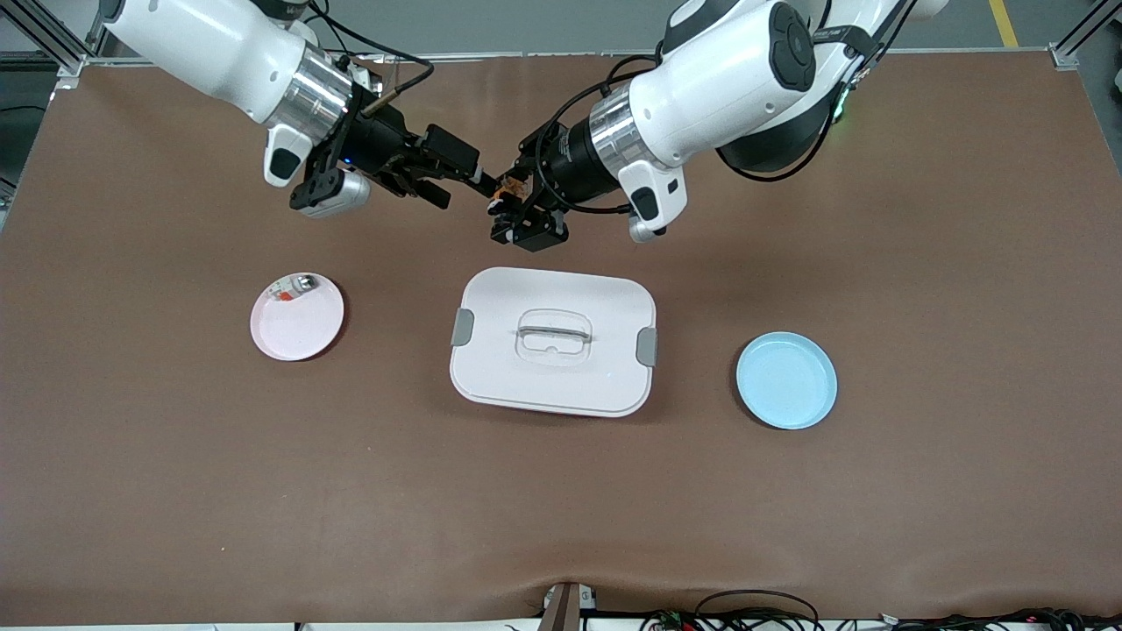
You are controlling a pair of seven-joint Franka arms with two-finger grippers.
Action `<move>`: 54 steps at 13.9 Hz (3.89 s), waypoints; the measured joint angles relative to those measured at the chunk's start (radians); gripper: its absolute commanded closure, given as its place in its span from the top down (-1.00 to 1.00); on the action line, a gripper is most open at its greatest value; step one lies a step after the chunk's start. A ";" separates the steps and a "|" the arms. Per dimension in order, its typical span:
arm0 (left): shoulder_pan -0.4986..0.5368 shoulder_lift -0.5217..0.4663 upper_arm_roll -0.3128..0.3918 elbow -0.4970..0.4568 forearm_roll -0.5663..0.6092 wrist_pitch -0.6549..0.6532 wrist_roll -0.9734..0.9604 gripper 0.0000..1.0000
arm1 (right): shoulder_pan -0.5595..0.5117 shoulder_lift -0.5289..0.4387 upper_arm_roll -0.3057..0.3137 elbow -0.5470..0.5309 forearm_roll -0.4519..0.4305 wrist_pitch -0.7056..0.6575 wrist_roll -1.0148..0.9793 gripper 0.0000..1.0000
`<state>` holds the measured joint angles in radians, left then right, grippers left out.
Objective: Transfer orange switch to right arm and place
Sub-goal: 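Grasp the switch with the right gripper from the left gripper, then open the left gripper and withdraw while the right gripper carries switch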
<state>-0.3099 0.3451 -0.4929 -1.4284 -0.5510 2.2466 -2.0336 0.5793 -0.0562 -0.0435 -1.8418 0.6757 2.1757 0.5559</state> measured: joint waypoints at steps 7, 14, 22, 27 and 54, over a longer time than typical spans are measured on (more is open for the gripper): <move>0.000 0.000 0.000 0.002 0.000 0.000 0.000 -0.47 | 0.036 0.061 0.000 0.050 0.001 0.007 0.040 0.76; 0.003 -0.001 0.001 0.003 0.000 -0.001 0.001 -0.47 | 0.070 0.079 -0.001 0.093 -0.019 0.003 0.097 -1.00; 0.006 -0.001 0.003 0.004 0.000 -0.002 0.003 0.86 | 0.070 0.093 -0.003 0.112 -0.021 -0.008 0.093 -1.00; -0.001 -0.001 0.002 0.004 0.000 0.000 0.004 1.00 | 0.070 0.105 -0.004 0.123 -0.022 -0.006 0.102 -1.00; 0.231 -0.193 0.010 -0.348 0.313 -0.021 0.483 1.00 | -0.165 0.130 -0.034 0.118 -0.346 -0.372 -1.071 -1.00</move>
<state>-0.0784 0.1524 -0.4831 -1.7763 -0.2379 2.2261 -1.5510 0.4143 0.0742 -0.0779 -1.7235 0.3293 1.8040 -0.5147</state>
